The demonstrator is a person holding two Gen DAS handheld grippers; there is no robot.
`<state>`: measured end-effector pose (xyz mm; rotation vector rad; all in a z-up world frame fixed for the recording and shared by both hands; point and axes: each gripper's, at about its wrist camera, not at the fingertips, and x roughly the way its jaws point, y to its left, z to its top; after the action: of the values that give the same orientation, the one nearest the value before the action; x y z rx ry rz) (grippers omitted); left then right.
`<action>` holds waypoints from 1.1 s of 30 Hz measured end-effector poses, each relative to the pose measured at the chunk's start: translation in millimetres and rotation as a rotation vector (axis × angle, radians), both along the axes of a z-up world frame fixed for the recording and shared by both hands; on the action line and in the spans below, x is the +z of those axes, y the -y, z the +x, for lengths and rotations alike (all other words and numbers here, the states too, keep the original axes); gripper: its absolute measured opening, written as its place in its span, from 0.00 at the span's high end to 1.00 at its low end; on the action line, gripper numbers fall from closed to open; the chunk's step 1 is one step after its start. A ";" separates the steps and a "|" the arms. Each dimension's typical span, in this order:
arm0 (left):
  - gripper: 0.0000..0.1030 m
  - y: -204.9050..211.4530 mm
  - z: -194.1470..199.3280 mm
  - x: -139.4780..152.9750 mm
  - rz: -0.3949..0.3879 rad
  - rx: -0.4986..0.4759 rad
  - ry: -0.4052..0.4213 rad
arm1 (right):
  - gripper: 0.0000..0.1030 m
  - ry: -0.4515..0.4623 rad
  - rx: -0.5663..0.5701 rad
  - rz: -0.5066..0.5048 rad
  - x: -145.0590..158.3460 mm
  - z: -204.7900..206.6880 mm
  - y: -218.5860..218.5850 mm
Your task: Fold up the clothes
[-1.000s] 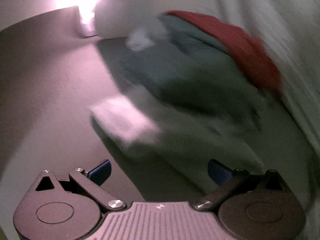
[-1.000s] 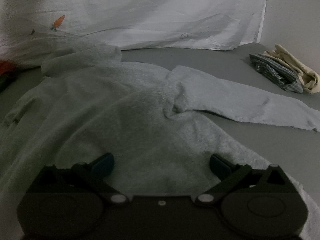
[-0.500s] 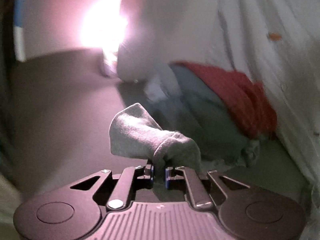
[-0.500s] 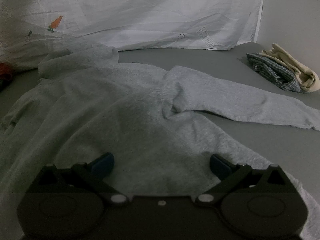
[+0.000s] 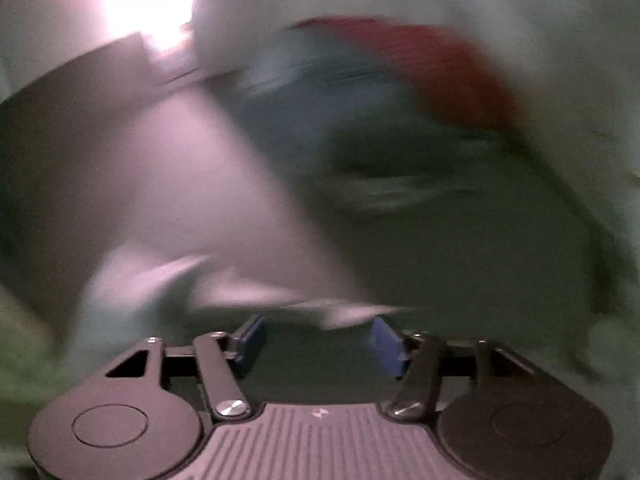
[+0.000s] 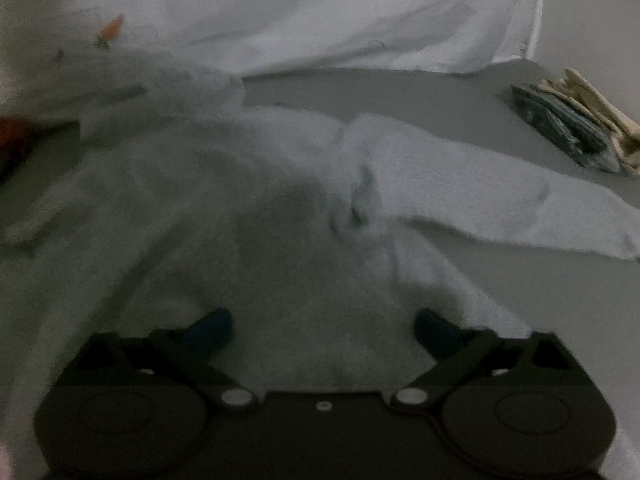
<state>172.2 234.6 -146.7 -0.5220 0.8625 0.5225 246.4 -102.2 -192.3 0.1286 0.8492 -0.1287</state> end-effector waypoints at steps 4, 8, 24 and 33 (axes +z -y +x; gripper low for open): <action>0.26 54.4 80.1 9.0 -0.036 -0.219 0.112 | 0.11 0.104 0.074 0.052 28.1 43.0 20.2; 0.20 114.6 172.2 -1.5 -0.093 -0.399 0.166 | 0.41 0.145 0.193 0.129 34.8 122.6 40.4; 0.92 202.7 357.1 -93.3 -0.112 -0.304 0.163 | 0.95 0.077 0.466 0.491 -42.8 323.2 20.1; 0.93 241.0 451.9 -29.2 0.031 -0.315 0.259 | 0.97 0.345 0.479 0.042 28.1 339.9 13.6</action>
<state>624.1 -6.4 -175.8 -0.4053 0.6708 0.1747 586.3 -115.8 -164.2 -0.0165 0.5195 0.3531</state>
